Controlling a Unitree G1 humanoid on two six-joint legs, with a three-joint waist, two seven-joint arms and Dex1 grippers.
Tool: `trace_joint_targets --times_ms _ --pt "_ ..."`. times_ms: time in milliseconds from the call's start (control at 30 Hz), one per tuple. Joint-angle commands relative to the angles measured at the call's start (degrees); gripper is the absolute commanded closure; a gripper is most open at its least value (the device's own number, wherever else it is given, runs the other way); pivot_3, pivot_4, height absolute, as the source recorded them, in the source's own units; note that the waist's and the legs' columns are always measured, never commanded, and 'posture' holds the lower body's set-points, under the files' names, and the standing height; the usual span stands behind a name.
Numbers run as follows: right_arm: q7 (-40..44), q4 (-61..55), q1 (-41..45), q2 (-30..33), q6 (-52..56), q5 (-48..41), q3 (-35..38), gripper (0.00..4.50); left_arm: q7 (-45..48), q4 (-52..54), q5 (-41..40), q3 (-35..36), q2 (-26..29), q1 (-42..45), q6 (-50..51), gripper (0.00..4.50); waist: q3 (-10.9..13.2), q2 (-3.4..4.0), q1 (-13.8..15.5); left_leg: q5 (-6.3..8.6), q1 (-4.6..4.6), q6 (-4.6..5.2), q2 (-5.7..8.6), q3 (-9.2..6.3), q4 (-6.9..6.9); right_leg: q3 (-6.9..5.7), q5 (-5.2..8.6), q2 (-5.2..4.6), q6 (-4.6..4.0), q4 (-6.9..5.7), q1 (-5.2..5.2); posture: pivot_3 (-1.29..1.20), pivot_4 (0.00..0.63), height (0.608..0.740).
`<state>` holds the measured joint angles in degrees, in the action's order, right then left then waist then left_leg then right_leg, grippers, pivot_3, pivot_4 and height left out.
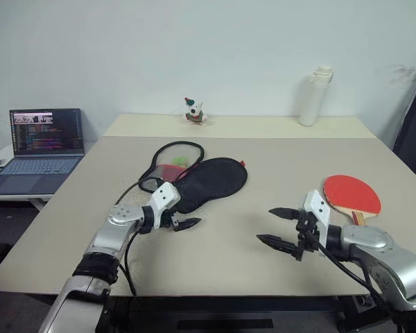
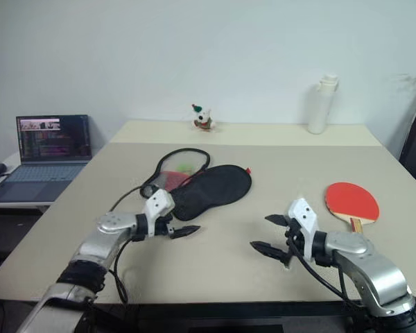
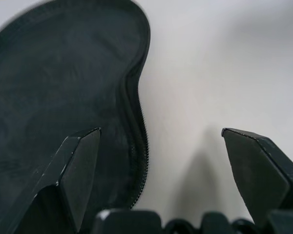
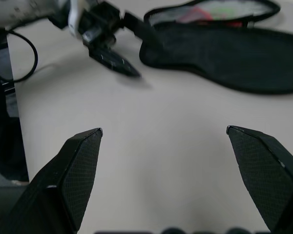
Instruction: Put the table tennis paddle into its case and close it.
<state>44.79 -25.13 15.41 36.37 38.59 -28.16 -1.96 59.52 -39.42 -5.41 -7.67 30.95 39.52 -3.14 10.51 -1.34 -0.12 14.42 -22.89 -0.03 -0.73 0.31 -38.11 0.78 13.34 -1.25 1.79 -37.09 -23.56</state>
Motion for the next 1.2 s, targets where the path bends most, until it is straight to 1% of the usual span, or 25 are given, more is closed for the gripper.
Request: trace_joint_targets --times_ms 33,200,300,400,433,500,633,667,767,867,967,1000,1100,1200 --pt "-0.9 -2.2 1.1 -0.4 -0.2 -0.4 0.4 0.00 1.6 -7.7 2.1 -0.7 -1.1 4.2 -4.1 0.17 0.0 0.00 0.0 0.00 0.00 0.00 0.00 0.00 0.00 0.00 0.00 0.01 0.00 -0.01 0.00 0.00 0.150 0.740" --pt "-1.9 -3.5 0.0 -0.3 0.0 -0.6 0.9 0.00 1.7 -16.4 5.1 -1.3 -1.7 7.7 -7.6 0.17 0.0 -0.03 0.0 0.00 0.01 0.00 0.00 0.00 -0.01 0.00 0.00 0.00 0.00 -0.03 0.00 0.00 0.150 0.740" --pt "-2.5 -3.9 -0.3 -0.4 0.1 -0.7 1.1 0.00 2.3 -18.6 5.5 -0.9 -1.6 8.4 -8.5 0.76 0.0 -0.04 0.0 -0.01 0.07 0.01 -0.01 0.01 -0.04 0.02 -0.01 0.00 0.01 -0.09 0.04 0.00 0.150 0.740" --pt "-3.1 -4.1 -0.5 -0.5 0.0 -0.8 1.4 0.00 3.8 -19.1 5.1 -0.5 -1.3 8.4 -8.4 1.78 0.0 -0.04 -0.1 -0.02 0.12 0.02 -0.02 0.02 -0.06 0.03 -0.01 0.02 0.01 -0.18 0.05 0.00 0.150 0.740" --pt "-3.2 -4.0 -0.6 -0.5 0.0 -0.8 1.4 0.00 4.4 -18.9 4.7 -0.3 -1.3 8.2 -8.1 2.05 0.0 -0.04 -0.1 -0.02 0.14 0.02 -0.03 0.02 -0.06 0.04 -0.01 0.02 0.01 -0.20 0.05 0.00 0.150 0.740" --pt "-3.4 -3.9 -0.5 -0.5 -0.2 -0.8 1.7 0.00 5.2 -17.9 3.7 0.5 -1.4 7.8 -6.7 2.83 0.0 -0.04 -0.2 -0.02 0.15 0.02 -0.04 0.02 -0.06 0.04 -0.01 0.05 0.00 -0.23 0.04 0.00 0.150 0.740" --pt "-3.7 -3.4 -0.2 -0.5 -0.3 -0.8 2.0 0.00 6.4 -12.9 0.5 2.9 -1.9 5.6 -1.7 4.30 0.0 -0.04 -0.2 -0.02 0.08 0.02 -0.05 0.02 -0.04 0.04 0.00 0.06 0.00 -0.15 0.01 0.00 0.150 0.740" --pt "-3.9 -3.3 -0.1 -0.5 -0.3 -0.8 2.0 0.00 6.1 -10.4 -1.7 4.4 -2.6 4.8 2.0 4.48 0.0 -0.04 -0.2 -0.02 0.06 0.02 -0.05 0.01 -0.03 0.04 0.00 0.05 0.00 -0.13 0.01 0.00 0.150 0.740" --pt "-3.9 -3.0 -0.1 -0.3 -0.3 -0.9 2.6 0.00 4.5 -0.8 -5.3 6.1 -4.4 1.1 10.7 4.48 0.0 -0.04 -0.2 -0.01 -0.02 0.03 -0.04 0.00 -0.01 0.02 0.00 0.00 0.00 -0.06 -0.02 0.00 0.150 0.740" --pt "-3.7 -2.6 -0.1 0.0 -0.2 -0.9 3.1 0.00 0.3 12.9 -7.0 4.5 -7.7 -4.1 21.8 4.48 0.0 -0.04 -0.1 -0.01 -0.03 0.02 -0.01 -0.01 -0.02 0.03 -0.09 -0.04 -0.13 -0.05 -0.02 0.00 0.150 0.740" --pt "-3.5 -2.6 -0.2 0.4 -0.2 -0.9 3.4 0.00 -3.5 22.0 -8.1 3.4 -10.4 -6.8 29.8 4.48 0.0 -0.05 0.1 -0.01 -0.02 0.02 0.01 -0.07 -0.04 0.02 -0.12 -0.07 -0.19 -0.06 0.02 0.00 0.150 0.740" --pt "-3.2 -2.5 -0.5 0.8 -0.2 -0.9 3.7 0.00 -5.2 24.3 -8.3 2.6 -12.4 -7.2 32.0 4.48 0.0 -0.05 0.1 -0.01 -0.02 0.02 0.01 -0.08 -0.05 0.03 -0.12 -0.07 -0.17 -0.06 0.02 0.00 0.150 0.740" --pt "-2.7 -2.5 -1.0 1.7 -0.2 -1.0 4.5 0.00 -9.0 27.3 -8.4 1.0 -16.5 -7.5 35.8 4.48 0.0 -0.05 0.1 -0.02 0.00 0.02 0.03 -0.09 -0.07 0.01 -0.01 -0.06 0.02 -0.08 0.05 0.00 0.150 0.740" --pt "-2.3 -2.4 -1.5 2.4 -0.1 -1.2 5.4 0.00 -13.4 25.5 -7.1 0.4 -20.5 -5.8 35.4 4.48 0.0 -0.06 0.1 -0.02 0.03 0.02 0.03 -0.04 -0.07 0.04 -0.01 -0.05 0.03 -0.08 0.06 0.00 0.150 0.740"
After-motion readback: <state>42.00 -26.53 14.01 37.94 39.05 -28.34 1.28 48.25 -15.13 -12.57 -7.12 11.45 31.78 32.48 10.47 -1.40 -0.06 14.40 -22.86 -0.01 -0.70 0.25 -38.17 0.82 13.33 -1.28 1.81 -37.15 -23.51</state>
